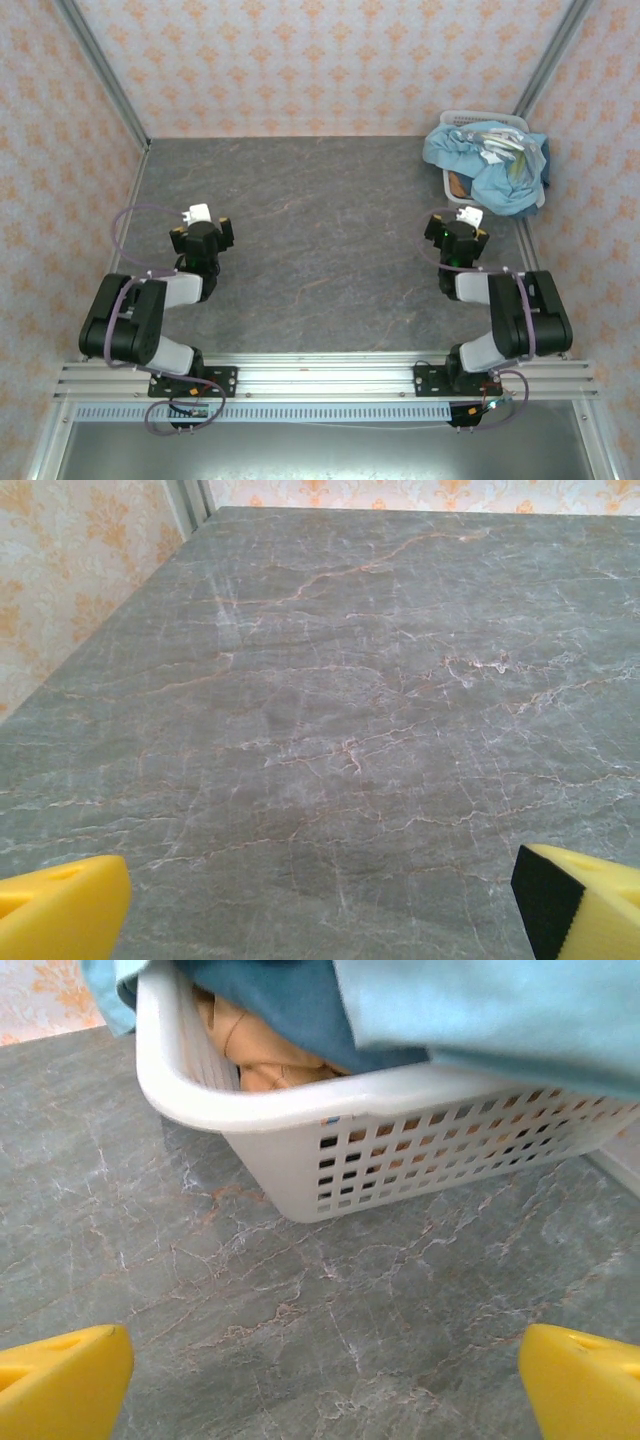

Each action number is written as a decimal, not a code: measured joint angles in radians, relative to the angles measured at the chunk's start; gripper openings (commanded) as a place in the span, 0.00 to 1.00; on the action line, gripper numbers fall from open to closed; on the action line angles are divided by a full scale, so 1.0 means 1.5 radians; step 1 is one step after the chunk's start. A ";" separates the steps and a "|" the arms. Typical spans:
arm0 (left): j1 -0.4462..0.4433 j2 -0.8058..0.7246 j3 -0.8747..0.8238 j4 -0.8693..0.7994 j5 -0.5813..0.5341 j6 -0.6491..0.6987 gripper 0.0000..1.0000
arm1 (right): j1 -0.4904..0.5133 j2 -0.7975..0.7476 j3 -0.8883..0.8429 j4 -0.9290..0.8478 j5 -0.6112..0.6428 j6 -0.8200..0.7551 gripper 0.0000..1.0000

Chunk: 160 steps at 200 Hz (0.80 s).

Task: Fold and stack the t-shirts

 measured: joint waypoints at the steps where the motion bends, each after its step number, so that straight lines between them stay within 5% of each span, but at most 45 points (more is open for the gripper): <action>1: -0.001 -0.002 0.001 -0.003 -0.002 0.000 1.00 | 0.000 -0.003 0.001 -0.003 0.001 0.000 0.99; 24: -0.045 -0.105 0.025 -0.057 -0.037 0.014 1.00 | 0.031 -0.156 0.040 -0.124 0.039 0.012 0.99; 39: -0.072 -0.159 0.076 -0.116 -0.064 0.000 1.00 | 0.036 -0.220 0.172 -0.287 0.047 0.068 0.99; 70: -0.056 -0.125 0.445 -0.503 -0.106 -0.185 1.00 | -0.009 -0.211 0.462 -0.484 0.043 0.189 0.99; 86: -0.022 -0.086 0.578 -0.591 -0.051 -0.263 0.97 | -0.049 -0.141 0.579 -0.589 0.056 0.229 0.99; 109: -0.008 -0.073 0.603 -0.660 0.027 -0.329 0.93 | -0.095 0.000 0.715 -0.700 0.061 0.266 0.99; 148: -0.099 0.004 0.665 -0.756 0.142 -0.354 0.86 | -0.173 0.242 0.874 -0.881 0.039 0.296 1.00; 160: -0.134 0.013 0.673 -0.765 0.171 -0.356 0.83 | -0.187 0.293 0.907 -0.914 0.027 0.304 0.93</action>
